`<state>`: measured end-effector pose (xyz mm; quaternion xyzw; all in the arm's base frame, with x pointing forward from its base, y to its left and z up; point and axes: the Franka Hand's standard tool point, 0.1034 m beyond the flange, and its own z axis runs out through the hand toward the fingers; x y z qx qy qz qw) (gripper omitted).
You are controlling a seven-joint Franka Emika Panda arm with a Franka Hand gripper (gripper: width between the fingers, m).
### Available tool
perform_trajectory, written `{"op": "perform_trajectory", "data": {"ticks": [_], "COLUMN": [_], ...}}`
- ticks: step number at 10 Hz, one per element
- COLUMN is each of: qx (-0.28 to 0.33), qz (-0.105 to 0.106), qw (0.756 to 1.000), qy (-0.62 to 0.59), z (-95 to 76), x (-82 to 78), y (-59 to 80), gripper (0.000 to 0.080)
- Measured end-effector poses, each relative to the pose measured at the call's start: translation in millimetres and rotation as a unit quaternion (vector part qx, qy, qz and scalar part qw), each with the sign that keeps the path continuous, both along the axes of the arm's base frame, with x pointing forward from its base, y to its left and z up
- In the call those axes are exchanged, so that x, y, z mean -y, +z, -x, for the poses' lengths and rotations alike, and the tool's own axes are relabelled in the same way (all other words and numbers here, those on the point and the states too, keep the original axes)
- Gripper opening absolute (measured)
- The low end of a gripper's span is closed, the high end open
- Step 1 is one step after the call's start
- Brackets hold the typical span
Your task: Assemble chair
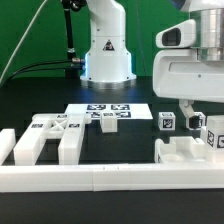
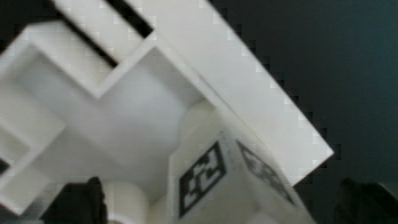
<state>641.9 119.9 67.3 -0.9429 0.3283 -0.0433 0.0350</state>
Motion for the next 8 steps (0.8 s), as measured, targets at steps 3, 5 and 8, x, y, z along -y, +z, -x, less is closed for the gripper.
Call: {"op": "perform_trajectory", "data": {"ticks": [3,5,8], "qx": [0.014,0.013,0.011], "qz": [0.041,0.042,0.037], "qw": [0.964,0.956,0.969], "qy": [0.263,0.29,0.243], "z": [-11.4,-10.6,-10.7], "x": [-2.6,-5.1,-2.8], "y": [1.5,0.8,0.7], "gripper": [0.0649,0.0533,0.0288]}}
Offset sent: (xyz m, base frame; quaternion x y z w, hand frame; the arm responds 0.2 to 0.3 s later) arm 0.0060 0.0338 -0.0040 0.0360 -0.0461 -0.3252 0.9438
